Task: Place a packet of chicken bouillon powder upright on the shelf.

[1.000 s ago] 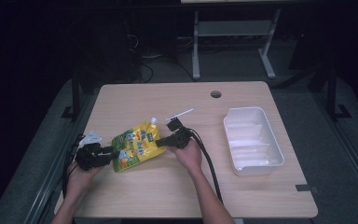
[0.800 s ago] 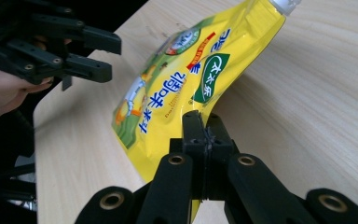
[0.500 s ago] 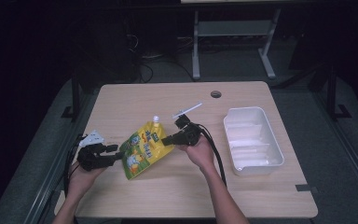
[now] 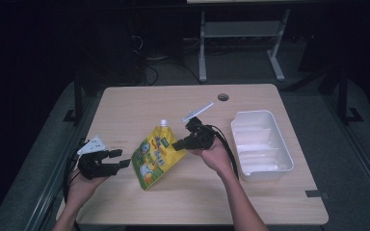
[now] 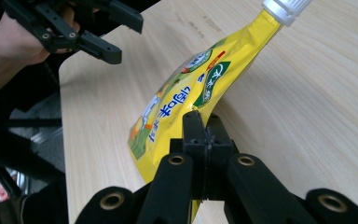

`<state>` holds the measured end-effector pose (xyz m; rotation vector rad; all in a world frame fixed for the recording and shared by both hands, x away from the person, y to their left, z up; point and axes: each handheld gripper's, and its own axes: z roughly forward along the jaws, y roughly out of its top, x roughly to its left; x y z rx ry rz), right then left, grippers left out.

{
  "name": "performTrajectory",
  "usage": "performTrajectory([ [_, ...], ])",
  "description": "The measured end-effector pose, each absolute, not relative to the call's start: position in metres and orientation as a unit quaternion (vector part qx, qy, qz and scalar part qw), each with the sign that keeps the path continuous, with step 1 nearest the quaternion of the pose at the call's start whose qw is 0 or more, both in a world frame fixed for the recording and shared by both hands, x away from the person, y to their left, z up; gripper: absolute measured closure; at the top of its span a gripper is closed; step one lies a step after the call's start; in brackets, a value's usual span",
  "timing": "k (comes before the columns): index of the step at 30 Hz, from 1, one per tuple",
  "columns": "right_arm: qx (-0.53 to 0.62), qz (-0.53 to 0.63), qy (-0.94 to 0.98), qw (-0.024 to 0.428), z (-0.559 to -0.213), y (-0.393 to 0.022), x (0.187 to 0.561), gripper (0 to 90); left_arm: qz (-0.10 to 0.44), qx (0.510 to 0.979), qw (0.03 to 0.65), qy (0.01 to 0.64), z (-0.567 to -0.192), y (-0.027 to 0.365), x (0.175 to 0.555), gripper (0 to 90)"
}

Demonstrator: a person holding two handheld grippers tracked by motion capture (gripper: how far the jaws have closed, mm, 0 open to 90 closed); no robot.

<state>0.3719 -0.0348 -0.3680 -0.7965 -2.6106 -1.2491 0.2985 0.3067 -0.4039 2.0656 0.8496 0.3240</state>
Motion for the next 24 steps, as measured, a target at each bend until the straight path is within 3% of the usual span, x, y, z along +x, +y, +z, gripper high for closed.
performTrajectory([
  [24, -0.134, -0.371, -0.918, 0.044, -0.313, -0.033, 0.348, 90.0, 0.106, 0.835, 0.468, 0.267, -0.38, 0.29, 0.285, 35.5],
])
